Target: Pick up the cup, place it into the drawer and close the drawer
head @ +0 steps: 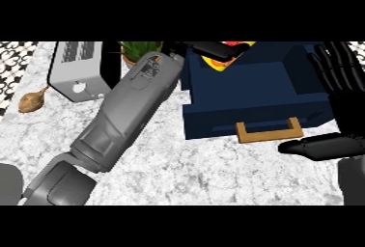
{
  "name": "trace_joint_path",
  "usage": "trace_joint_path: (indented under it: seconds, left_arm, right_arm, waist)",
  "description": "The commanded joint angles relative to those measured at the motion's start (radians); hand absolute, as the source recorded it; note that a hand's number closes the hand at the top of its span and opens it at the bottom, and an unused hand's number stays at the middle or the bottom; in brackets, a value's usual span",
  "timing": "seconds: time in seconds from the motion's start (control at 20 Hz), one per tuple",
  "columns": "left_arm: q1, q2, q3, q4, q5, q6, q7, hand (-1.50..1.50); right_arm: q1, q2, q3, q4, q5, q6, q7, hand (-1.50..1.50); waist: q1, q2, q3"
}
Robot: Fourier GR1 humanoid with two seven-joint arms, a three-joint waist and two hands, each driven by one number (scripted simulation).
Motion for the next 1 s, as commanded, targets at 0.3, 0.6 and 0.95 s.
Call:
trace_joint_path:
  seconds: [0.3, 0.6, 0.95]
  left_arm:
    - [-0.003, 0.000, -0.175, 0.121, 0.063, -0.083, 0.066, 1.50]
    - [0.065, 0.000, -0.199, 0.064, 0.148, -0.062, -0.021, -1.50]
    - [0.047, 0.000, -0.139, -0.013, 0.290, -0.095, -0.130, -1.50]
  right_arm:
    - [-0.067, 0.011, 0.044, 0.022, -0.004, 0.025, -0.010, -1.50]
    - [-0.110, 0.001, 0.064, 0.038, -0.056, 0.081, 0.013, -1.50]
    - [-0.133, 0.031, 0.204, 0.044, -0.197, 0.271, 0.027, 1.50]
  waist:
    - [-0.084, 0.024, 0.001]
    - [-0.115, 0.029, 0.000]
    - [-0.114, 0.030, -0.002]
